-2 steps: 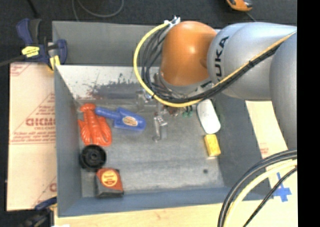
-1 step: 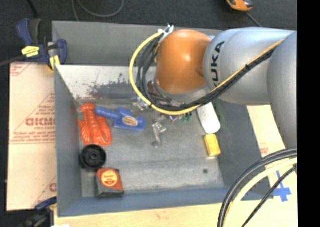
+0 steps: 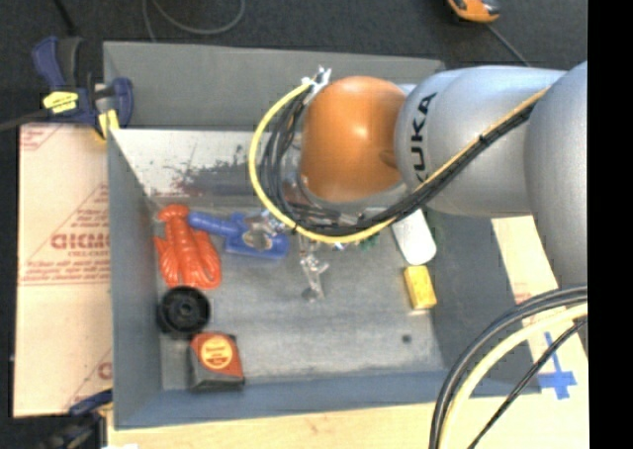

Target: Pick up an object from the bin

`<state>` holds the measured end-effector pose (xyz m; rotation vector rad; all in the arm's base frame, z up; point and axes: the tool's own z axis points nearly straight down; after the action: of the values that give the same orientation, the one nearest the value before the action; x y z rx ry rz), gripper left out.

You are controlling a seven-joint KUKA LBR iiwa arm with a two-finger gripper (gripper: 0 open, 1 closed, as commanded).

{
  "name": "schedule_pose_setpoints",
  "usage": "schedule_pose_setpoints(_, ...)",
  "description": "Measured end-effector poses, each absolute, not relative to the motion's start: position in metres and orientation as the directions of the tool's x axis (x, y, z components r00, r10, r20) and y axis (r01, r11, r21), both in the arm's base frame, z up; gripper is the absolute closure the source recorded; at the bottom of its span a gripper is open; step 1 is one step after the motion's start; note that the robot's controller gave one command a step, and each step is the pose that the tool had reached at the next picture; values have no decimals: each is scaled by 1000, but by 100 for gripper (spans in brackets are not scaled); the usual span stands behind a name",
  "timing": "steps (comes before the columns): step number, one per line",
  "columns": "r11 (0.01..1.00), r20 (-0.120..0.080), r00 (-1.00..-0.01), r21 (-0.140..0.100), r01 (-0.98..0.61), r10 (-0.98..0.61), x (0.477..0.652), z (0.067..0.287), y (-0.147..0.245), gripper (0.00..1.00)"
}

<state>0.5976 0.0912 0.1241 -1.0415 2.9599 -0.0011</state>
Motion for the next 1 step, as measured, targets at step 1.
schedule_pose_setpoints(1, 883, -9, -883, -1, -469, -469, 627, 93, 107, 0)
